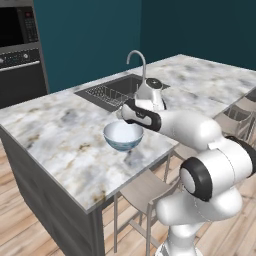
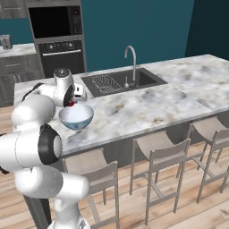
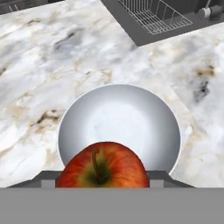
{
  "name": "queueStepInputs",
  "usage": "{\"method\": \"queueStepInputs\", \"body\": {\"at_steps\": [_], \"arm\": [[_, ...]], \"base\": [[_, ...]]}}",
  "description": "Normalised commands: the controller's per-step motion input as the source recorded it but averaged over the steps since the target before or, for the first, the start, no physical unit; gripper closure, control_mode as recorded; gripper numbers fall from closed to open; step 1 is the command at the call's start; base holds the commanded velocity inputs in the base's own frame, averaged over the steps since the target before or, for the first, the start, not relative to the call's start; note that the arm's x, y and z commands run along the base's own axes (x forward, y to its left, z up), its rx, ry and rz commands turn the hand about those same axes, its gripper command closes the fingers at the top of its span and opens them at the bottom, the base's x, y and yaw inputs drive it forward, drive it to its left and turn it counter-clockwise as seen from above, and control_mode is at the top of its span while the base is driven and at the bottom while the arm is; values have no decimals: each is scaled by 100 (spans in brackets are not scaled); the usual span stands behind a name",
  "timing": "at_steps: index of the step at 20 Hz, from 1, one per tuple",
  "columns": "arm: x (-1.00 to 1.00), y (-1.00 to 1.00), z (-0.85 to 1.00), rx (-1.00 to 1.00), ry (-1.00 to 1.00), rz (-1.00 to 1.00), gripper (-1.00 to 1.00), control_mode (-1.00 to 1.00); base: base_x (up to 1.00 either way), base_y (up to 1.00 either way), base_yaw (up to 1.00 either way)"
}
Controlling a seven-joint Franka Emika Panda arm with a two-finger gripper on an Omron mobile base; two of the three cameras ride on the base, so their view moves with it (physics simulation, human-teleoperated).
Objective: Retrieve the apple and peach from the fridge and place them into the bowl on the dining table.
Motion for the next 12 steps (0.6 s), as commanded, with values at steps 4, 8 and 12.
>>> {"method": "queueStepInputs", "body": {"at_steps": [4, 8, 12], "arm": [[0, 0, -23, 0, -2, -9, 100, -100], [1, 0, -30, 0, -2, -9, 100, -100], [6, 0, -24, 0, -1, -9, 100, -100]], "base": [[0, 0, 0], [0, 0, 0], [0, 0, 0]]}}
